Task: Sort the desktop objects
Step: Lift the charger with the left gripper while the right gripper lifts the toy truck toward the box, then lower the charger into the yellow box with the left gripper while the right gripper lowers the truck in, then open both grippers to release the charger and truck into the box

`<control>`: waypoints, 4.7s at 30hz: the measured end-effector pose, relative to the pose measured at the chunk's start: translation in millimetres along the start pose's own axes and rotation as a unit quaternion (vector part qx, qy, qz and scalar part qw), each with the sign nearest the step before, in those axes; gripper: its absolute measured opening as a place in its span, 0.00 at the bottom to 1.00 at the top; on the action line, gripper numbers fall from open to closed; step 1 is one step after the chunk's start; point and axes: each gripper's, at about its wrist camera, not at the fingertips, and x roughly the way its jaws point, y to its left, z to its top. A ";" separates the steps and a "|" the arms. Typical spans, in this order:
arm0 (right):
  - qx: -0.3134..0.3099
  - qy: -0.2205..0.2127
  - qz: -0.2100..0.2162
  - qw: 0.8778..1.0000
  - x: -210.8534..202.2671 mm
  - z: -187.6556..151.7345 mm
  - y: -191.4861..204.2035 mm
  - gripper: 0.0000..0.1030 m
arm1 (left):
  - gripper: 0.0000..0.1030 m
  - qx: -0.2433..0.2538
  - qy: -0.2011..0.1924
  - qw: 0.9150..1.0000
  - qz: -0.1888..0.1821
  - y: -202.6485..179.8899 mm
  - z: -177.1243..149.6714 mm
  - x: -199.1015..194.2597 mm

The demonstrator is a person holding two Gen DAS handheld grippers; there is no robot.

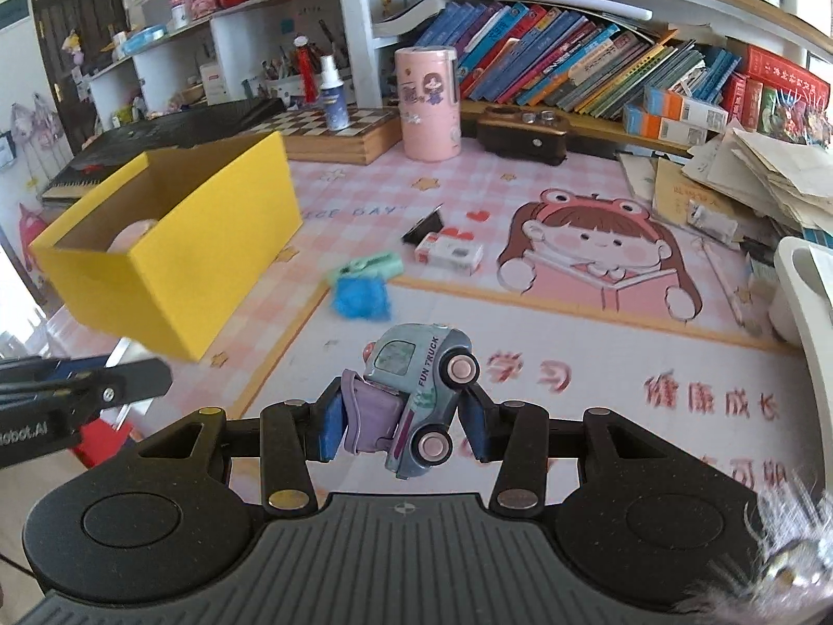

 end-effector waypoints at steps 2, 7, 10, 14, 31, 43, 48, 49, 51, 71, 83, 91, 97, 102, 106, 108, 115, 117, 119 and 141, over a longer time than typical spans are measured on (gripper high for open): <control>-0.001 0.001 0.000 1.000 -4.6 -4.7 11.9 0.41 | 0.23 0.001 0.001 1.000 -0.001 8.5 -4.3 -7.8; 0.009 0.008 -0.001 1.000 -13.4 -18.3 42.4 0.41 | 0.23 0.001 0.006 1.000 0.000 30.0 -18.8 -34.6; 0.009 0.010 0.002 1.000 -20.6 -27.6 62.6 0.41 | 0.23 -0.002 0.009 1.000 0.006 44.6 -26.6 -49.9; 0.016 0.014 0.005 1.000 -28.6 -40.6 88.7 0.41 | 0.23 -0.001 0.007 1.000 0.008 61.8 -36.9 -70.9; -0.011 0.039 0.043 0.998 -55.2 -89.6 189.9 0.41 | 0.23 -0.004 0.007 1.000 0.006 114.3 -73.4 -134.9; -0.039 0.041 0.059 0.997 -57.8 -92.3 226.0 0.41 | 0.23 -0.017 -0.008 1.000 0.018 137.9 -78.9 -155.5; -0.053 0.042 0.071 0.995 -54.3 -89.3 238.9 0.41 | 0.23 -0.026 -0.010 0.999 0.027 147.5 -78.9 -160.2; -0.057 0.043 0.073 0.995 -53.4 -88.8 241.1 0.41 | 0.23 -0.028 -0.011 0.999 0.028 149.3 -78.8 -160.4; -0.062 0.044 0.077 0.994 -51.6 -87.7 245.5 0.41 | 0.23 -0.030 -0.011 0.999 0.030 152.0 -78.1 -159.8; -0.080 0.038 0.109 0.990 -12.7 -47.2 255.8 0.41 | 0.23 -0.039 -0.028 0.997 0.055 174.4 -37.4 -138.1; -0.062 -0.044 0.137 0.988 12.6 44.3 232.8 0.41 | 0.23 -0.012 -0.088 0.994 0.069 173.0 43.4 -99.3; -0.076 -0.075 0.147 0.983 42.8 108.2 211.5 0.41 | 0.23 0.000 -0.101 0.992 0.075 165.5 88.9 -51.8; -0.103 -0.056 0.132 0.984 83.4 132.3 195.5 0.41 | 0.23 -0.002 -0.073 0.994 0.084 166.5 102.8 -7.7; -0.149 -0.029 0.126 0.980 116.1 134.2 190.2 0.41 | 0.23 0.002 -0.040 0.994 0.102 170.4 106.3 26.7; -0.210 -0.007 0.118 0.970 138.1 134.5 192.6 0.41 | 0.23 -0.007 -0.019 0.992 0.122 178.6 106.2 48.2; -0.243 0.010 0.116 0.963 147.5 134.3 195.3 0.41 | 0.23 -0.016 -0.007 0.992 0.126 182.5 105.8 55.0; -0.329 0.060 0.114 0.935 176.1 130.4 204.0 0.41 | 0.23 -0.011 0.021 0.991 0.129 179.2 103.3 67.6; -0.345 0.065 0.115 0.929 182.6 129.6 205.5 0.41 | 0.23 -0.012 0.022 0.991 0.131 177.1 103.8 68.0; -0.379 0.064 0.099 0.918 187.6 125.9 208.8 0.41 | 0.23 -0.004 0.026 0.991 0.131 172.3 102.9 68.6; -0.416 0.021 0.094 0.904 180.4 126.1 203.8 0.53 | 0.57 -0.018 -0.021 0.990 0.140 175.7 105.8 45.3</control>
